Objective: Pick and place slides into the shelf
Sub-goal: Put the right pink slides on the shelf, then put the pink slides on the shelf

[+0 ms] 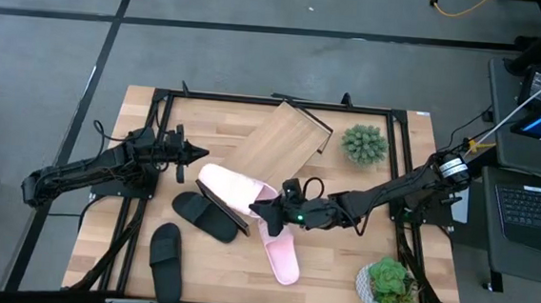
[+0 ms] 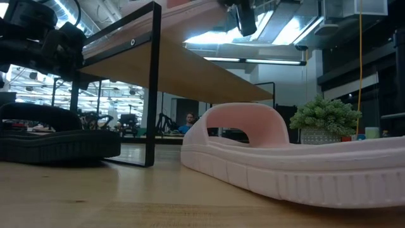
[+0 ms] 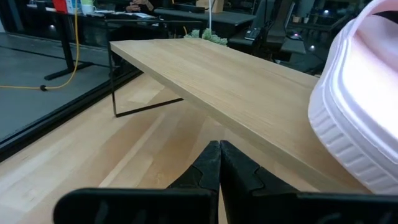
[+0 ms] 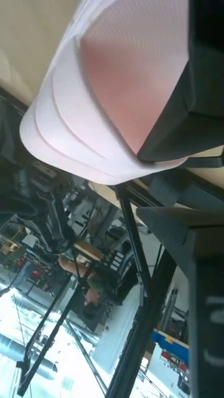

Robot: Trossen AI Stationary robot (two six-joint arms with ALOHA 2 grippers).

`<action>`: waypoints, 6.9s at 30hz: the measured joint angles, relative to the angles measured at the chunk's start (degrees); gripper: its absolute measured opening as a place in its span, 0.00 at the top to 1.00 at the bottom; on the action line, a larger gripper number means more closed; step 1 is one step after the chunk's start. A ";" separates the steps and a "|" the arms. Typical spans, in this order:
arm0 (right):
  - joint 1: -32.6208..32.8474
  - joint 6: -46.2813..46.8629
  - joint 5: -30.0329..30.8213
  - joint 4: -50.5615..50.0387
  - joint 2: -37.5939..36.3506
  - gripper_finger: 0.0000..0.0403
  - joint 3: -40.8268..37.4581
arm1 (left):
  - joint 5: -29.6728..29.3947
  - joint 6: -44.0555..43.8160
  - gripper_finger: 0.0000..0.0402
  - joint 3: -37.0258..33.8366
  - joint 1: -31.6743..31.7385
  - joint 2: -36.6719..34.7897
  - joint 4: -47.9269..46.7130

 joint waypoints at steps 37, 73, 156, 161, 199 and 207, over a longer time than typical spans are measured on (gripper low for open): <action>-1.88 -0.38 -0.18 -10.55 -0.82 0.68 0.09 | -0.04 0.15 1.00 0.00 -1.39 0.00 0.01; -1.95 -43.11 0.48 -32.20 -10.23 0.68 0.04 | -0.24 0.64 1.00 0.00 -1.37 0.00 0.06; 8.92 -50.70 -5.56 -20.43 -4.45 0.52 -17.38 | 0.42 -1.73 1.00 0.00 -1.38 0.00 -0.05; 7.26 -51.28 -5.43 -18.67 -1.67 0.53 -17.38 | 0.42 -2.82 1.00 0.00 -1.38 0.00 -0.17; 4.83 -51.06 -5.29 -14.67 1.68 0.83 -17.27 | 0.42 -2.36 1.00 0.00 -1.38 0.00 -0.25; 4.87 -49.69 -5.36 -15.21 1.68 0.96 -17.27 | 0.39 -2.29 1.00 0.00 -1.38 0.00 3.29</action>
